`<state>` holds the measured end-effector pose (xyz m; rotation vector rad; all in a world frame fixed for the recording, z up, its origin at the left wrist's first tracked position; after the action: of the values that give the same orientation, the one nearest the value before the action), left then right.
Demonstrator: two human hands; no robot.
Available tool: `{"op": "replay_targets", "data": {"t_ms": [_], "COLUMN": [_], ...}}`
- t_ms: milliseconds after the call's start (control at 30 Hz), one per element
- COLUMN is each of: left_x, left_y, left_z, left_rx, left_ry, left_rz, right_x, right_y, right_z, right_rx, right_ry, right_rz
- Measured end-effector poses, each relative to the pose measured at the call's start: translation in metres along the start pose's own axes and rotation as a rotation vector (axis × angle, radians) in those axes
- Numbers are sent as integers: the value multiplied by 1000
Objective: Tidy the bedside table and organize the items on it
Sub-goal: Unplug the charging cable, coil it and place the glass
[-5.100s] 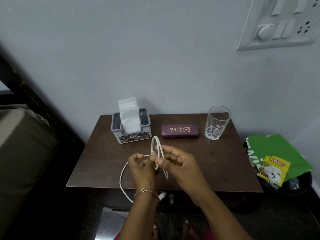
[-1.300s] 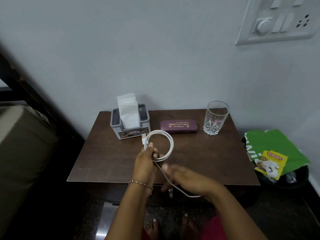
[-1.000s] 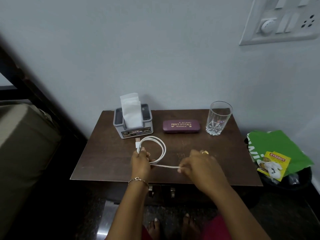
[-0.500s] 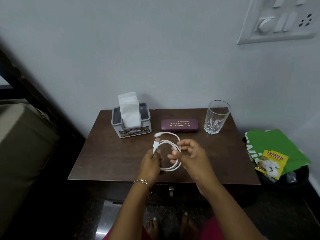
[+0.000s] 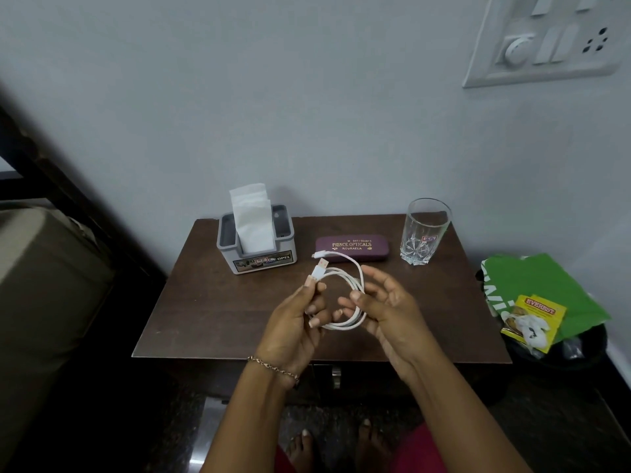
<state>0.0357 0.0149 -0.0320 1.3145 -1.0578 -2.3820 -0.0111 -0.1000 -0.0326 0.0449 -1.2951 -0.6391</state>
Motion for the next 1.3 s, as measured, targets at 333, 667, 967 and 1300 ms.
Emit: {"op": "replay_targets", "data": {"t_ms": [333, 667, 967, 1300], "left_x": [-8, -8, -5, -7], "left_y": [-4, -11, -16, -15], "left_z": [0, -3, -5, -2], "left_rx": [-95, -202, -180, -100], "left_ry": [60, 79, 49, -13], "left_rz": [-85, -170, -138, 77], "right_x": [1, 25, 24, 14], "right_y": [-18, -8, -5, -10], "right_z": [-1, 4, 6, 0], "right_rx": [-103, -112, -248, -162], "right_ry": [90, -244, -426, -225], "right_rz": [-34, 442, 678, 121]}}
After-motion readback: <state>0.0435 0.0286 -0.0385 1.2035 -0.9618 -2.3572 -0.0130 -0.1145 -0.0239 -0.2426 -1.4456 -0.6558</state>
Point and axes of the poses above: each hand's wrist, its own z-axis away from the middle knuckle, its own y-axis out of the palm, x = y × z, the point moved 5 cm from there along -z, towards the middle knuckle, and after that the axes turned 7 degrees about z, right-handed, at the moved point
